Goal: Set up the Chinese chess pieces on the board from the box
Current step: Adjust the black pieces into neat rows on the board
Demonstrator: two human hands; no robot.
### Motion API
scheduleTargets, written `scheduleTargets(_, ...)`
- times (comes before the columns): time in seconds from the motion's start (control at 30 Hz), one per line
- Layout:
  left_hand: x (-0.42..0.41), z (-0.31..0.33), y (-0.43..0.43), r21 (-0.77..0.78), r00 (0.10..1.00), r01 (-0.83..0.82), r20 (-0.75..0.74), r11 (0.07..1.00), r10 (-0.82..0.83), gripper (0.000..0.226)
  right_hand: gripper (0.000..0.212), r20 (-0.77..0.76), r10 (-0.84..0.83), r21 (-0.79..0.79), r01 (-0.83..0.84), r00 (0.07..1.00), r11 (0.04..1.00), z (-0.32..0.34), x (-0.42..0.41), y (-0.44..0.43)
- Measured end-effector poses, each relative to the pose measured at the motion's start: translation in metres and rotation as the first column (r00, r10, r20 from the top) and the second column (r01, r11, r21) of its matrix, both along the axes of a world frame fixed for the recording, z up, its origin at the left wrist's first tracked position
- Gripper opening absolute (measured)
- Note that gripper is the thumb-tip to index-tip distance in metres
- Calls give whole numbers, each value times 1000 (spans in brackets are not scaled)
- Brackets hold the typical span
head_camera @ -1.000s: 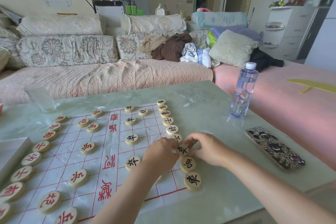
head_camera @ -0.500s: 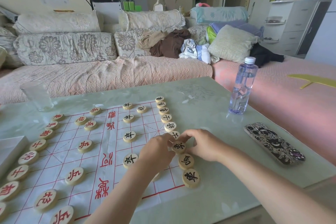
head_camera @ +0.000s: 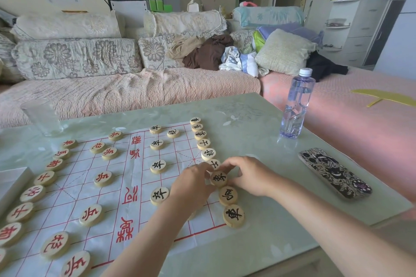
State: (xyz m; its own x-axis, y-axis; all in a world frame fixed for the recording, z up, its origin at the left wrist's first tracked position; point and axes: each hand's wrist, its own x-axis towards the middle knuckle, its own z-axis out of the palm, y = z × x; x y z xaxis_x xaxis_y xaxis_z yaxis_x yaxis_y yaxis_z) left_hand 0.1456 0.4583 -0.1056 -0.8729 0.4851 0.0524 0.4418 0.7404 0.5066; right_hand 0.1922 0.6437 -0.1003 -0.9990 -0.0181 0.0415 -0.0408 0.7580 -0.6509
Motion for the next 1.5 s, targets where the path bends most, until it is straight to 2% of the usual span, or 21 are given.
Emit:
scheduleTargets(0.17, 12, 6, -5, 5, 998, 11, -64, 1000, -10, 33, 27, -11, -57, 16, 58, 998, 998, 18, 18, 3)
scheduleTargets(0.33, 32, 7, -8, -13, 1000, 15, -18, 1000, -15, 21, 21, 73, -62, 83, 56, 995, 995, 21, 45, 3)
scheduleTargets(0.57, 44, 8, -5, -18, 999, -12, 49, 1000, 12, 27, 19, 47, -47, 47, 45, 998, 998, 3, 49, -7)
scheduleTargets(0.7, 45, 8, -6, -14, 1000, -9, 21, 1000, 10, 29, 22, 20, -29, 9, 29, 999, 1000, 3, 49, -8)
scheduleTargets(0.8, 45, 9, -9, -74, 1000, 6, -13, 997, -7, 34, 23, -3, -54, 24, 54, 999, 998, 1, 47, -8)
scheduleTargets(0.97, 45, 8, -12, -126, 998, 6, -67, 992, -15, 42, 18, 45, -54, 45, 52, 998, 998, 0, 46, -7)
scheduleTargets(1.13, 48, 7, -12, -125, 996, 27, -85, 992, -38, 38, 20, 62, -46, 54, 43, 997, 998, -1, 44, -9)
scheduleTargets(1.3, 46, 6, -17, -82, 994, -35, -102, 996, 26, 39, 17, 15, -54, 31, 54, 998, 998, 0, 44, -8)
scheduleTargets(1.5, 45, 7, -15, -38, 999, 3, -39, 999, -4, 44, 31, 50, -37, 86, 32, 998, 996, 0, 45, -16)
